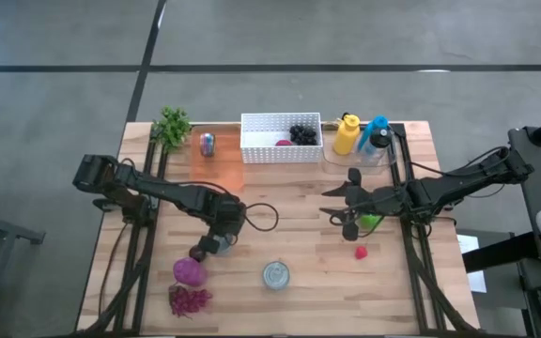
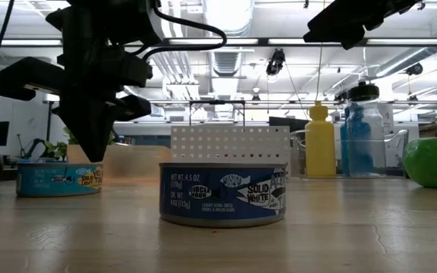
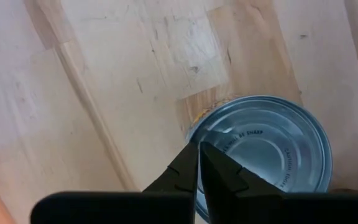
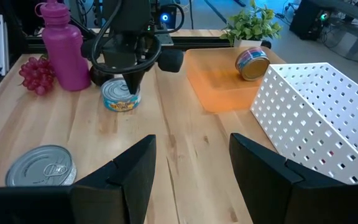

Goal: Pick & Place Food Item
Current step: Put the yellow-blue tuna can into the orange bin

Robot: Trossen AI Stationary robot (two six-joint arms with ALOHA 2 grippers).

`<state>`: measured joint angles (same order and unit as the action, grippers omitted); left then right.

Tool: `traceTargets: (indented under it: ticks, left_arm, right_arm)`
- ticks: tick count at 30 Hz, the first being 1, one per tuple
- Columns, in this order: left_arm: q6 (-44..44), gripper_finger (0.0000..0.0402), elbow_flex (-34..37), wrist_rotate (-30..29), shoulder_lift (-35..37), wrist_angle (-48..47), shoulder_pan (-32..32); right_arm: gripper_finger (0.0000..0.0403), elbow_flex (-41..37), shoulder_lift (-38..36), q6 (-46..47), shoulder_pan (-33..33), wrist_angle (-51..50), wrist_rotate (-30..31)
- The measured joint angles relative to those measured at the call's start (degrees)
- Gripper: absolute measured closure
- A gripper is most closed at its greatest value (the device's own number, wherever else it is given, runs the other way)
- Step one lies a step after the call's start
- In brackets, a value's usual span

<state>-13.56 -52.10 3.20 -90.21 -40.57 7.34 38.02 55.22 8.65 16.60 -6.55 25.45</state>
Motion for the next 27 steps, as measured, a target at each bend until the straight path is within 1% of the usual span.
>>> traceTargets:
  ticks: [27]
  left_arm:
    - [0.44,0.0378,0.05,-0.02,0.00,0.99,-0.09]
  right_arm:
    - [0.0204,0.00,0.00,-0.34,0.00,0.01,0.00]
